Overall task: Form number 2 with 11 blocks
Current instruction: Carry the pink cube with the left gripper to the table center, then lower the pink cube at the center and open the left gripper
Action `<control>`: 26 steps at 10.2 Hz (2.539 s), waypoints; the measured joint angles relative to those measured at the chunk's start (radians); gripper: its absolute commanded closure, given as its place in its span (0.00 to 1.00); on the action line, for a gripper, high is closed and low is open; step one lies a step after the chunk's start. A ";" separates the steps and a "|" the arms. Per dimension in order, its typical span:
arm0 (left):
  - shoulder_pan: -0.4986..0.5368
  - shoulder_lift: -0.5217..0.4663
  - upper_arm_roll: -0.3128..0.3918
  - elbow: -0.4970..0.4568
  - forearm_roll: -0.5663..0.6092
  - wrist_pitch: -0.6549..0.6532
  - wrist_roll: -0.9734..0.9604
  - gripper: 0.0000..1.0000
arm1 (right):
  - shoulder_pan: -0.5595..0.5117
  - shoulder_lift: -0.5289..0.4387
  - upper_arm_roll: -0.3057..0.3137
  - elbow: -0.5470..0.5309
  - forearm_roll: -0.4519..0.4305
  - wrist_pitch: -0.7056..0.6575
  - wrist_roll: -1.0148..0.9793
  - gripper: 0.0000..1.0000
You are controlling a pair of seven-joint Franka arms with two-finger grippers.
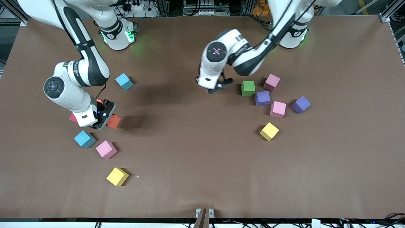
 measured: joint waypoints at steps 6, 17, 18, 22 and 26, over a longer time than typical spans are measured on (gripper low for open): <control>-0.182 0.196 0.001 0.112 0.000 0.006 0.216 1.00 | 0.001 0.000 0.004 0.000 0.000 -0.014 0.001 0.69; -0.315 0.277 0.116 0.178 0.127 0.007 0.263 0.00 | 0.001 0.000 0.004 0.000 0.000 -0.021 0.002 0.69; -0.315 0.277 0.116 0.179 0.127 0.007 0.267 0.00 | 0.001 0.000 0.004 0.000 0.000 -0.022 0.002 0.69; -0.309 0.255 0.117 0.206 0.127 -0.012 0.255 0.00 | 0.023 -0.005 0.015 0.003 0.000 -0.045 0.002 0.69; -0.204 0.119 0.125 0.191 0.127 -0.147 0.226 0.00 | 0.080 -0.028 0.027 0.006 0.025 -0.094 0.000 0.69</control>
